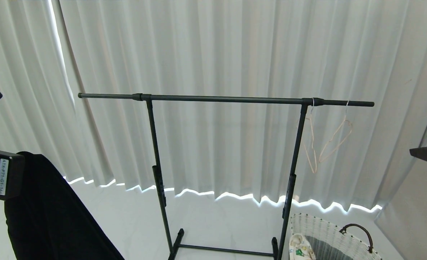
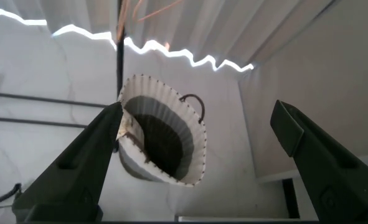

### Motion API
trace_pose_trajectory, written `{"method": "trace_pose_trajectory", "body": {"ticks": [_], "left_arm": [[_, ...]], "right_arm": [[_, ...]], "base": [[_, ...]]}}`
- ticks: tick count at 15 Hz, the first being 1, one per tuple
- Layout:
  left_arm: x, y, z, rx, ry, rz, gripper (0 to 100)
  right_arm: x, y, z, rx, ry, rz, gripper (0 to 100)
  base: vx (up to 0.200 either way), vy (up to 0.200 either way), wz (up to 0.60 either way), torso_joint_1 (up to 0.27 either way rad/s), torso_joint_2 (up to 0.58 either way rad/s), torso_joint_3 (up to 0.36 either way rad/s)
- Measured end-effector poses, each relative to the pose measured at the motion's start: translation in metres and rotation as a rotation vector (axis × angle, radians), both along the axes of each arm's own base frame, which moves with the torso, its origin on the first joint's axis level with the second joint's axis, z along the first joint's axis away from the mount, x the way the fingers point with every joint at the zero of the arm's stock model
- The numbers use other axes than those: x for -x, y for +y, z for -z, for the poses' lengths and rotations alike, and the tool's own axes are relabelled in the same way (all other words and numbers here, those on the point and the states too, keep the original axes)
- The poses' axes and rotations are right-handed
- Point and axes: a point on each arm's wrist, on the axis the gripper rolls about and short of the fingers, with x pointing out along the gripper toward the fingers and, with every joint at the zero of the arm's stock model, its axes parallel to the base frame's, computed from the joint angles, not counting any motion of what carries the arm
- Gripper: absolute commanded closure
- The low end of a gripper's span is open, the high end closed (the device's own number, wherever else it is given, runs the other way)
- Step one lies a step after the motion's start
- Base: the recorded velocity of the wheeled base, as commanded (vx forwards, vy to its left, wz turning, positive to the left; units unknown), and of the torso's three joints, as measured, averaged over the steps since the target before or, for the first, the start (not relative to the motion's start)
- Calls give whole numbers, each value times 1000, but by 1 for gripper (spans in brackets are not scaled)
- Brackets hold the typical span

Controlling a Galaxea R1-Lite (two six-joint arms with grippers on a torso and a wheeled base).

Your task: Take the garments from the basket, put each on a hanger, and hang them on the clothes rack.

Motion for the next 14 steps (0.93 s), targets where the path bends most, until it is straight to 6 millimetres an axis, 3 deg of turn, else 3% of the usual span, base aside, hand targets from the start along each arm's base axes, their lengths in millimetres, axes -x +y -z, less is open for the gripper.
{"method": "trace_pose_trajectory", "body": {"ticks": [14], "left_arm": [[-1, 0, 0, -1, 1, 1, 100]], "right_arm": [[-32, 4, 9, -16, 10, 9, 0]], "base": [[200, 0, 0, 5, 2, 1]]}}
